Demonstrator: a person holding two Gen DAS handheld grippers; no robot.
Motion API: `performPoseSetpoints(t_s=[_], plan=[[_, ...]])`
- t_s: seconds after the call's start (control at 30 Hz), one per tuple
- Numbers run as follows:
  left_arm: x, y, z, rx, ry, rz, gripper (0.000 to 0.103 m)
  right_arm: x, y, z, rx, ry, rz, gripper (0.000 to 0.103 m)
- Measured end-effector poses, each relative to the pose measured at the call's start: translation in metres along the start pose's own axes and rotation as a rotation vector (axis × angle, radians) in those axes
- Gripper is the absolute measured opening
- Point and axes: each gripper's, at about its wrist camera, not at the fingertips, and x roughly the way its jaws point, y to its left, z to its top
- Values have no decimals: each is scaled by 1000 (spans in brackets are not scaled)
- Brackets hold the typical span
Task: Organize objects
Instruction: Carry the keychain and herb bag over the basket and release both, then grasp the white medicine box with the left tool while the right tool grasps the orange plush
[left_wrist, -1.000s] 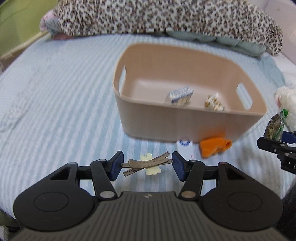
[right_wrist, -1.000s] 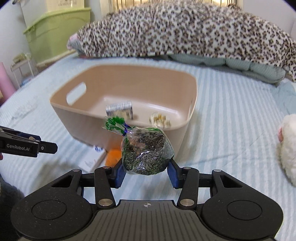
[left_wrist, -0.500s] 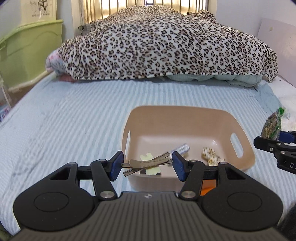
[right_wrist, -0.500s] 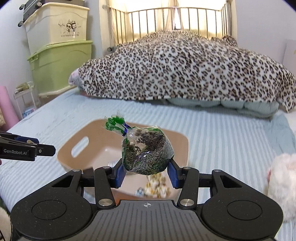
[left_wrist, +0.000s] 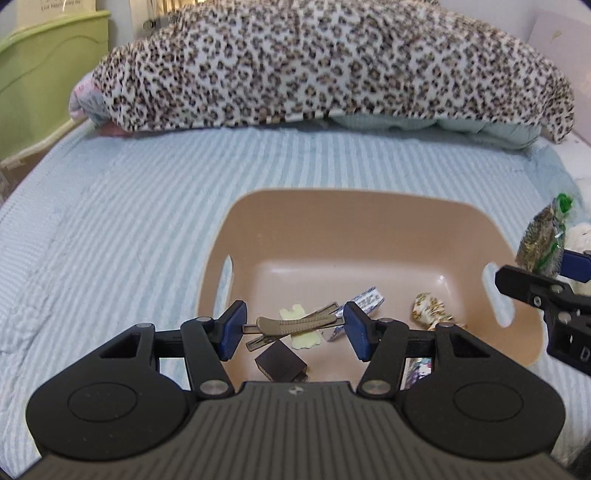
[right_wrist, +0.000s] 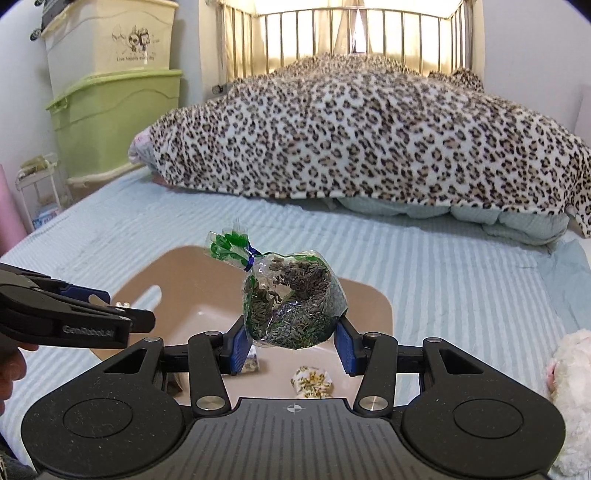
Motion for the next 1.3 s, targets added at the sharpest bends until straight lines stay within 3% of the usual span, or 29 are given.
performPoseSetpoints(t_s=[0.23, 0.43, 0.47, 0.53, 0.63, 0.77, 0.9, 0.97, 1.3], plan=[[37, -3, -13, -15, 82, 38, 59, 35, 4, -17, -28, 131, 11, 45], [37, -5, -18, -9, 99, 28, 59, 52, 7, -36, -48, 193, -1, 47], [33, -5, -18, -14, 93, 19, 60, 51, 8, -38, -46, 195, -1, 57], [25, -4, -15, -16, 80, 14, 62, 49, 7, -39, -41, 189, 2, 58], [10, -3, -12, -13, 55, 13, 75, 40, 8, -39, -40, 174, 5, 65], [-7, -2, -12, 4, 40, 16, 78, 22, 7, -31, -41, 138, 7, 77], [-24, 3, -19, -1, 33, 13, 82, 1, 6, -28, -43, 109, 8, 83], [-31, 6, -24, -3, 35, 12, 82, -7, 4, -29, -39, 109, 12, 94], [-31, 9, -56, 21, 96, 18, 83, -31, -7, -61, 28, 156, 14, 99]])
